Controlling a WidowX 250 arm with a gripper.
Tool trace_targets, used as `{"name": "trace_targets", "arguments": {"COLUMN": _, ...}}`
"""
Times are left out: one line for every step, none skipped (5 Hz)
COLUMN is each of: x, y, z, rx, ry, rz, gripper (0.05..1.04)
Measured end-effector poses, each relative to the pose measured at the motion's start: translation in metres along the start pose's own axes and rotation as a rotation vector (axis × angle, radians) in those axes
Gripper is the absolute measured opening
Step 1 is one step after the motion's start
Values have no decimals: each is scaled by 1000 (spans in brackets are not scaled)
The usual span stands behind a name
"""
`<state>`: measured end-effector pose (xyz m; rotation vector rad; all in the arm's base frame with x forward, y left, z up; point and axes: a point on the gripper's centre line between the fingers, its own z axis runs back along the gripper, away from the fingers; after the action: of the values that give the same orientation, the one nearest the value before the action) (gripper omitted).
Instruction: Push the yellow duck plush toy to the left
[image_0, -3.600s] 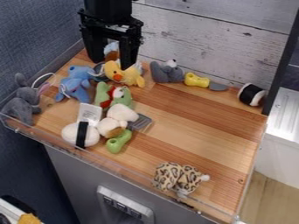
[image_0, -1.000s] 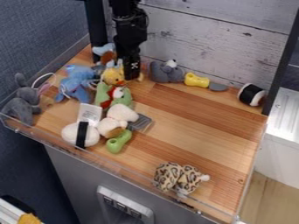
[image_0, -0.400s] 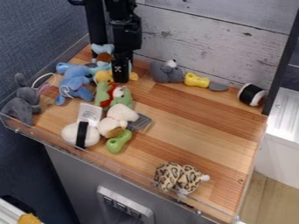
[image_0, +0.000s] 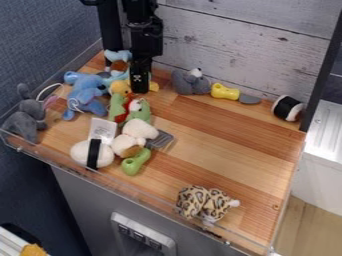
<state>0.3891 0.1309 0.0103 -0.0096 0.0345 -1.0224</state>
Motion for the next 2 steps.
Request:
{"name": "trace_targets", "arguments": {"x": 0, "y": -2, "z": 0, "rx": -13, "ry": 4, "rz": 144, "gripper": 750}}
{"name": "trace_targets", "arguments": {"x": -2, "y": -8, "z": 5, "rx": -65, "ry": 28, "rz": 339, "gripper": 749}}
